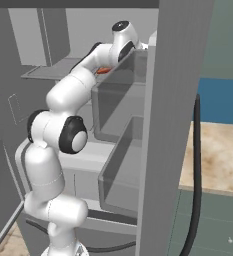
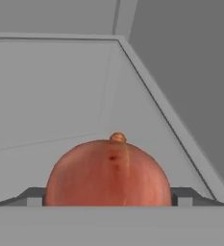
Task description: Gather the carrot and onion from the fridge and place them on a tray on the dining counter. Then gather the chicken drumstick and fish from the fridge and place them on the other tray.
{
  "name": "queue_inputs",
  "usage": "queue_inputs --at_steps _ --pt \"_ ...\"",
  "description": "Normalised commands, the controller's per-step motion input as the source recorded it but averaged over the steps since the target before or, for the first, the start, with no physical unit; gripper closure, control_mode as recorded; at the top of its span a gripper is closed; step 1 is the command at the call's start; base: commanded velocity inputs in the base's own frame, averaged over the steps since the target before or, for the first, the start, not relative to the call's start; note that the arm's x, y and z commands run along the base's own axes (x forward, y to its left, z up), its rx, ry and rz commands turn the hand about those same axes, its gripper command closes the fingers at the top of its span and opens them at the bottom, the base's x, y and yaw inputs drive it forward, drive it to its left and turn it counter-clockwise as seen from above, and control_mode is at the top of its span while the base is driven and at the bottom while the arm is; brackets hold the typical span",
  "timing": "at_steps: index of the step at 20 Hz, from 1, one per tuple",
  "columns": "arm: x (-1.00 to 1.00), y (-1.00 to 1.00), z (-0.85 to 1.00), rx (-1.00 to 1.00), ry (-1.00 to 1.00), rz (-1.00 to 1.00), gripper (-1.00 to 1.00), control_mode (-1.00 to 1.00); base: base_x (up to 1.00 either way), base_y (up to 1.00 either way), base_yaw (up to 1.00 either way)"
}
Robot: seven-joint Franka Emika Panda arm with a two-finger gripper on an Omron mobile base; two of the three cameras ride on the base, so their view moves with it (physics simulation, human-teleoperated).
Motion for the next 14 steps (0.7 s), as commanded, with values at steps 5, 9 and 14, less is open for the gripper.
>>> queue_inputs --at_steps 5,9,14 --pt "0.05 0.01 -0.2 0.01 0.01 0.0 1.0 -1.0 0.0 0.0 0.0" --pt "-0.35 0.23 -0.17 0.0 -0.03 0.0 1.0 -1.0 0.0 0.0 0.0" --pt "-0.91 0.45 -0.06 0.0 -0.08 0.0 1.0 -1.0 0.0 0.0 0.0"
